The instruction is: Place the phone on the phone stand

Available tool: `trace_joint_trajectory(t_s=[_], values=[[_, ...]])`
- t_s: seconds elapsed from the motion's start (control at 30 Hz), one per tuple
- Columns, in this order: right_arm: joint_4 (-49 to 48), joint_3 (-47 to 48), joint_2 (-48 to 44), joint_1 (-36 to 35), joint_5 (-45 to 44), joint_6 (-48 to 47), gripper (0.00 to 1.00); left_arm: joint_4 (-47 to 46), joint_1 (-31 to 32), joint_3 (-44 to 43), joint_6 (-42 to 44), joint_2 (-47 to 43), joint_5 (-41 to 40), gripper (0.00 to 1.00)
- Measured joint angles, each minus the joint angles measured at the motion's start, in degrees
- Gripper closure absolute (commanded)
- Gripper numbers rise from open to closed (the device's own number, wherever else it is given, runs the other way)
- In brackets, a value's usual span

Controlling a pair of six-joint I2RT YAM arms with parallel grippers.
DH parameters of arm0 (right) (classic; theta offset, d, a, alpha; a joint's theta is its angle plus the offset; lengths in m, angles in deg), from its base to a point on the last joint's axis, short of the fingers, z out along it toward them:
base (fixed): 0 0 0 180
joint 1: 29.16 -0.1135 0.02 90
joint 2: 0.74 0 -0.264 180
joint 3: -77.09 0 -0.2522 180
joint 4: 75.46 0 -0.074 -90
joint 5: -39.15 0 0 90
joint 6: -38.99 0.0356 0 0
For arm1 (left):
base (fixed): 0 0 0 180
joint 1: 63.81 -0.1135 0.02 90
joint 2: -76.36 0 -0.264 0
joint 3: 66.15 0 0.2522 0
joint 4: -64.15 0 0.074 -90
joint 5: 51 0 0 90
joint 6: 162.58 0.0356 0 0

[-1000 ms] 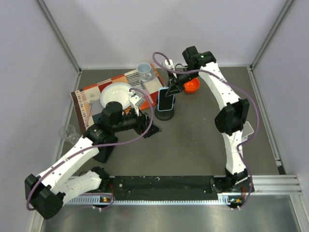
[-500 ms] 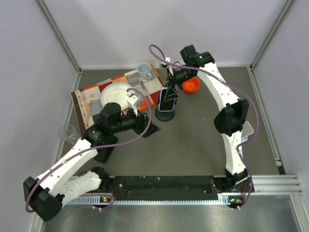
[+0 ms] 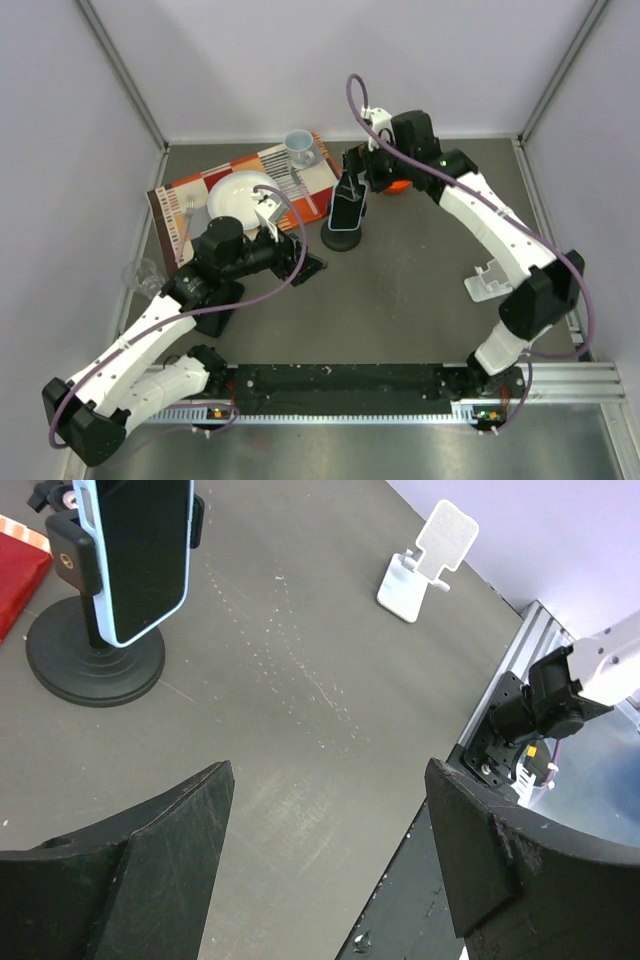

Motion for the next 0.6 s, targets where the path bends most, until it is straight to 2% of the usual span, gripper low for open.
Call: trace_joint_trajectory(t_s=[0.23, 0.4, 0.6], values=[[-19.26, -19.71, -14.19, -8.7, -20.96, 14.38, 0.01, 0.28, -0.17, 1.31, -0.02, -2.6, -0.76, 0.18], [-28.48, -25.33, -14.56, -13.49, -34.95, 17.99, 0.01, 0.39, -0.28, 1.97, -0.04, -3.89, -0.76, 0.18], [-34.99, -26.71, -12.68, -15.98, -44.04, 19.04, 0.01, 0.46, -0.35, 2.62, -0.24, -5.25, -0.79, 0.18]])
